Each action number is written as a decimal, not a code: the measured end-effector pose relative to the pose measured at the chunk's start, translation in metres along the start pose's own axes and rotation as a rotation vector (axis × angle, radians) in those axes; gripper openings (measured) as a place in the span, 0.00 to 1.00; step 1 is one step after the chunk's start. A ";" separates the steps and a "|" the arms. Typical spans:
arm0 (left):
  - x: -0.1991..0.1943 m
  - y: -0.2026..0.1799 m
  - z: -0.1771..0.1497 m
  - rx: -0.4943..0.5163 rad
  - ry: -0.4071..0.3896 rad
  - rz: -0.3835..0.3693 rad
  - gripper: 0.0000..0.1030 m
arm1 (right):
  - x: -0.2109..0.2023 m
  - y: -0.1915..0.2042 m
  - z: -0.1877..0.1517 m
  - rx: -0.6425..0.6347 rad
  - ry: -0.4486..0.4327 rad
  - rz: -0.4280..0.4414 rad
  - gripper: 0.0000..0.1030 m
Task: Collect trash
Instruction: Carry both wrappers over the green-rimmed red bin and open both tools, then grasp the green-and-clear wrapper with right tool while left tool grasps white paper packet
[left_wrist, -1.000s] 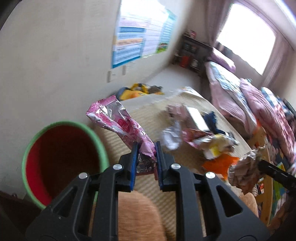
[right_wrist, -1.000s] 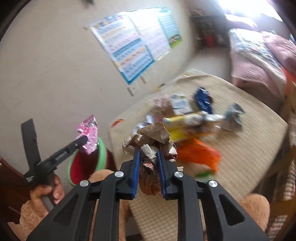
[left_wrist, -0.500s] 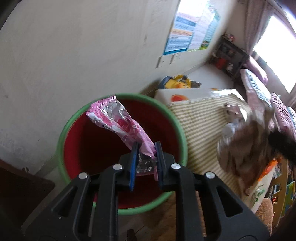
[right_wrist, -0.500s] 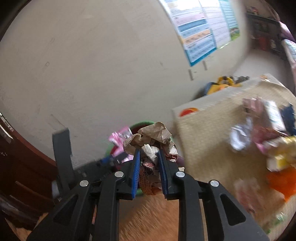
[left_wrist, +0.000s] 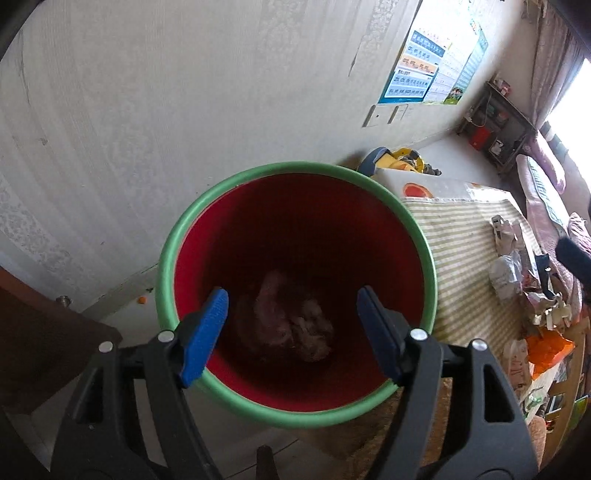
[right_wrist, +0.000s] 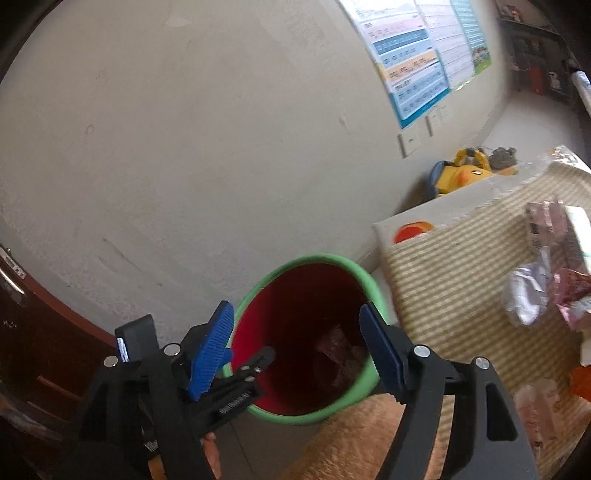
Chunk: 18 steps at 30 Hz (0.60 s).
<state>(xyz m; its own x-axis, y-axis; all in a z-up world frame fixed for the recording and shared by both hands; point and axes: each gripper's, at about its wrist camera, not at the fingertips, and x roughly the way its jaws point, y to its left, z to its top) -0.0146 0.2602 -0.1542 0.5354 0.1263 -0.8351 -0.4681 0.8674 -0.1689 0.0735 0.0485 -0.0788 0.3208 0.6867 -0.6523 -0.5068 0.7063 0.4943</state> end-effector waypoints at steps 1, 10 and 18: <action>-0.001 -0.004 0.001 0.008 -0.001 -0.002 0.67 | -0.006 -0.007 -0.001 0.009 -0.008 -0.018 0.67; -0.010 -0.043 -0.001 0.090 -0.021 -0.024 0.67 | -0.093 -0.099 -0.039 0.094 -0.075 -0.304 0.68; -0.024 -0.107 -0.014 0.179 -0.006 -0.119 0.67 | -0.160 -0.196 -0.111 0.358 -0.064 -0.520 0.68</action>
<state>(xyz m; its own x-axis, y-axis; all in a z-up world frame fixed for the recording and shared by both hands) 0.0126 0.1576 -0.1238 0.5836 0.0205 -0.8118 -0.2692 0.9480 -0.1696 0.0330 -0.2191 -0.1351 0.5060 0.2399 -0.8285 0.0234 0.9564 0.2913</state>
